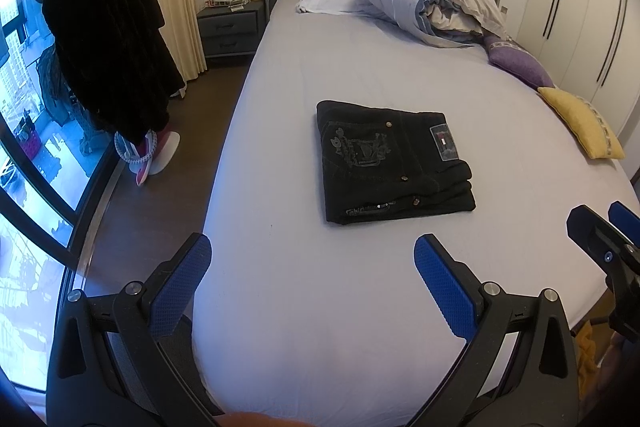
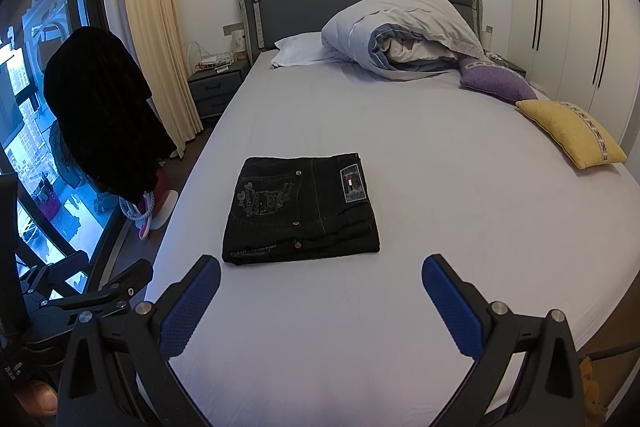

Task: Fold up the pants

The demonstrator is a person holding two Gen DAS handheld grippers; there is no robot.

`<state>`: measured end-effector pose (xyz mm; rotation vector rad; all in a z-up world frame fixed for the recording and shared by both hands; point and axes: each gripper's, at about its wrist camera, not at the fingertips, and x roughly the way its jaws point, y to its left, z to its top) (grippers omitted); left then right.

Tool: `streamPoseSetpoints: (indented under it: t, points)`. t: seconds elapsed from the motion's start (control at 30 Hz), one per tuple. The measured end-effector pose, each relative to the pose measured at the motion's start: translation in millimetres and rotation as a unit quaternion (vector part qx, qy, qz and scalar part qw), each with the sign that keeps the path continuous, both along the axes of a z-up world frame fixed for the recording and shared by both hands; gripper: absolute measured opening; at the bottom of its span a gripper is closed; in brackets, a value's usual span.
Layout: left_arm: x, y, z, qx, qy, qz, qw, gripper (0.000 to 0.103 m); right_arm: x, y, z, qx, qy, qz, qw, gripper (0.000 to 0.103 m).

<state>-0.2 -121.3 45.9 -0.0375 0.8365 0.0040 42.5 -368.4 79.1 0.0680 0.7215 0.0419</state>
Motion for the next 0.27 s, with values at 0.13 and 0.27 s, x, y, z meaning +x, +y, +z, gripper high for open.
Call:
streamPoseSetpoints:
  t: [0.13,0.27]
  points:
    - [1.9,2.0,2.2,0.002,0.001,0.0,1.0,0.103,0.4,-1.5,0.7,0.0,0.004,0.002,1.0,0.103]
    - [1.0,4.1,3.1,0.003,-0.002,-0.001,1.0,0.103,-0.9,-1.6,-0.4,0.0,0.006,0.002,1.0,0.103]
